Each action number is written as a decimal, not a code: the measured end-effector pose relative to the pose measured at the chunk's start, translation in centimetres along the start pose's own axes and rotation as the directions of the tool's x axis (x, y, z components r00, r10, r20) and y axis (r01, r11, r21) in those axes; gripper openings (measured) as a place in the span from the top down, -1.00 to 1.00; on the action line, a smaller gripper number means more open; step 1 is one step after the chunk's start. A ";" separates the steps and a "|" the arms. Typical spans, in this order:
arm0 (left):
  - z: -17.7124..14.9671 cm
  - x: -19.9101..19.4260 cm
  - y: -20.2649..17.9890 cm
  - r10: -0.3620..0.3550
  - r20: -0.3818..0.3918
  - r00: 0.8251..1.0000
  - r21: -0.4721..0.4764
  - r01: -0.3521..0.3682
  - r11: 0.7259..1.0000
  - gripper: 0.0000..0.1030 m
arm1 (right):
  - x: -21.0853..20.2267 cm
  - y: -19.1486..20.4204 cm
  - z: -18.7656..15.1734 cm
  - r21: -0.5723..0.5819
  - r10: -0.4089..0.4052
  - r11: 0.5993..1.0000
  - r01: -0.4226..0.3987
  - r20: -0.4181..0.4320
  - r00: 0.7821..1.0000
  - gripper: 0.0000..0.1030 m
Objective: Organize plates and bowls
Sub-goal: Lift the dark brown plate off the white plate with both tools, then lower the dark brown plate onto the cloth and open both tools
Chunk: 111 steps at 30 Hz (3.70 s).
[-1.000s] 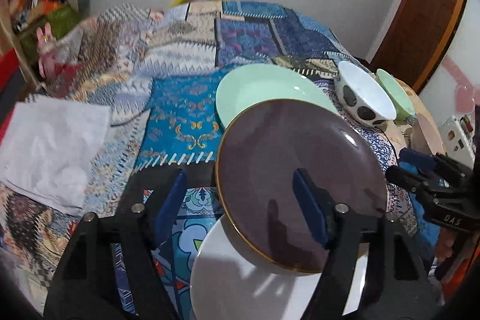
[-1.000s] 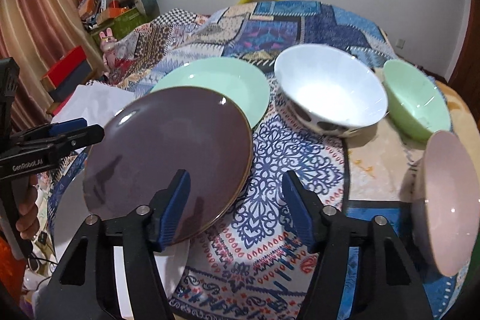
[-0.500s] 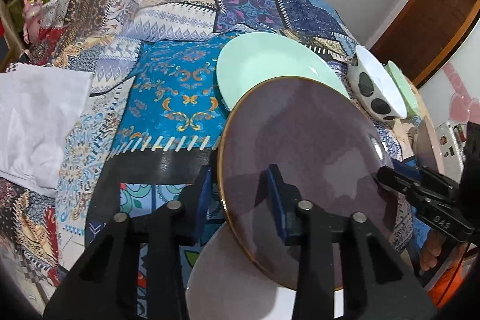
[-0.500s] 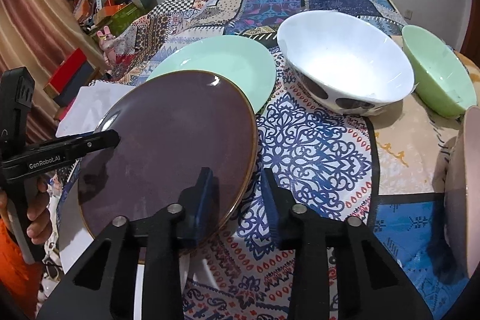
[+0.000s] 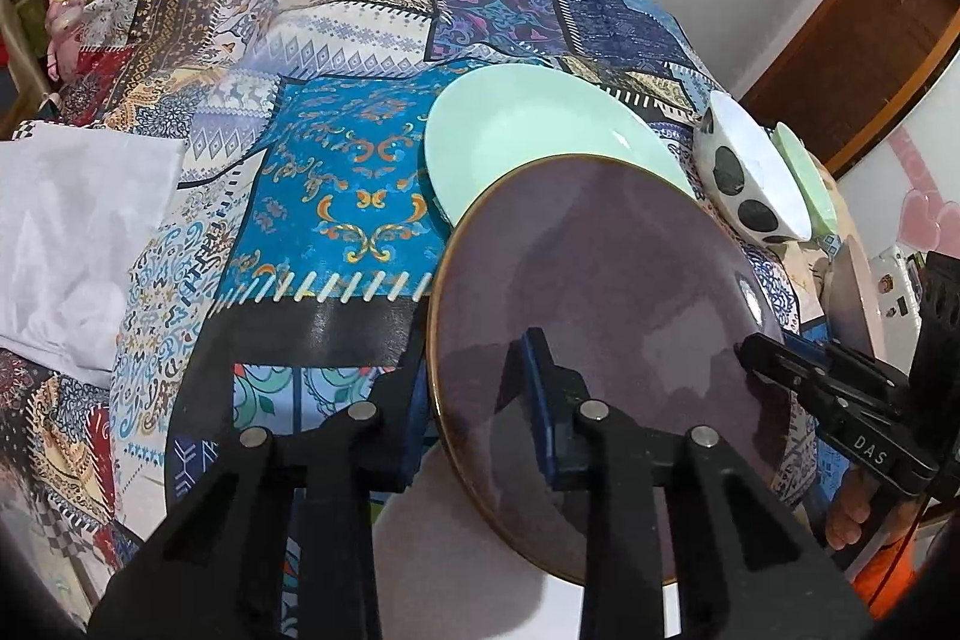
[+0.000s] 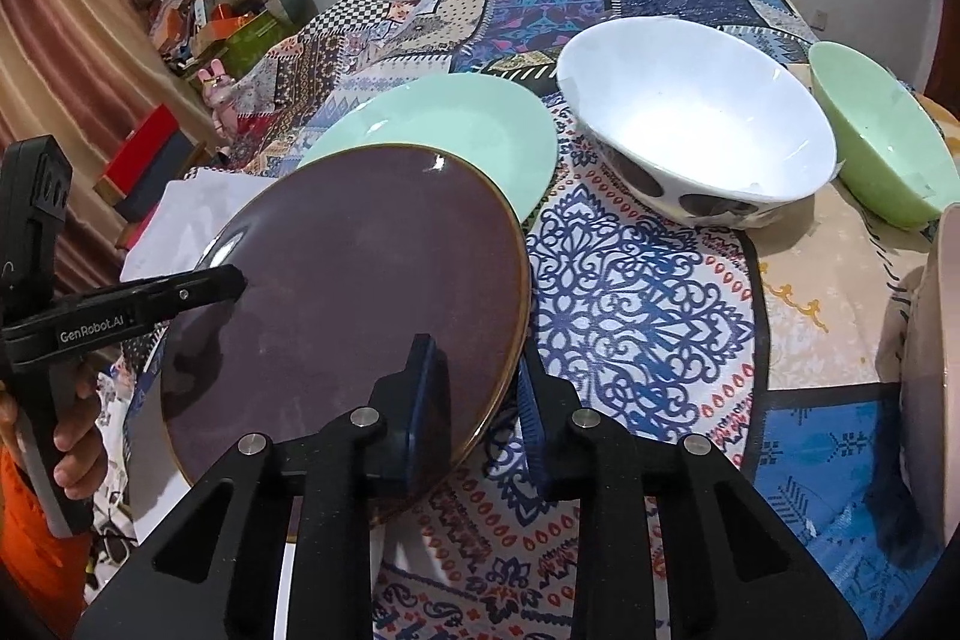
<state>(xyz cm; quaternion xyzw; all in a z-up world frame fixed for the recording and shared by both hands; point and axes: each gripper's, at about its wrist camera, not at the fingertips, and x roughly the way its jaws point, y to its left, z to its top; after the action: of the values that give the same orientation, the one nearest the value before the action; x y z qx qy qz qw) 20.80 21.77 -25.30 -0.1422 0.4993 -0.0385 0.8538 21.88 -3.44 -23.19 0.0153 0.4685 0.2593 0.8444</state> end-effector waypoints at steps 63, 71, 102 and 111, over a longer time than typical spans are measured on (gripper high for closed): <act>-9.7 -4.6 -16.7 -0.019 -0.051 0.999 0.112 0.024 0.993 0.46 | -10.5 -9.0 -8.7 0.060 -0.027 0.998 0.023 0.058 0.998 0.54; -9.8 -2.1 -17.2 -0.017 -0.094 0.995 0.108 0.027 0.994 0.46 | -9.2 -10.4 -8.8 0.079 -0.034 0.996 0.032 0.024 0.999 0.54; -9.0 -0.4 -17.3 -0.002 -0.101 0.995 0.113 0.013 0.994 0.44 | -11.0 -11.0 -8.6 0.081 -0.086 0.993 0.084 0.016 0.996 0.40; -9.2 -7.6 -17.0 0.040 0.105 0.994 0.151 -0.055 0.987 -0.34 | -13.4 -7.7 -7.5 0.027 -0.062 0.998 0.060 0.093 0.994 0.00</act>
<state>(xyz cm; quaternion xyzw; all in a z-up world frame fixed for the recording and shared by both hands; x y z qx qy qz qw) 10.33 5.25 -18.35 -0.0659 0.4541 -0.0492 0.8871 13.42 -17.79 -18.96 0.0236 0.4317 0.2267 0.8727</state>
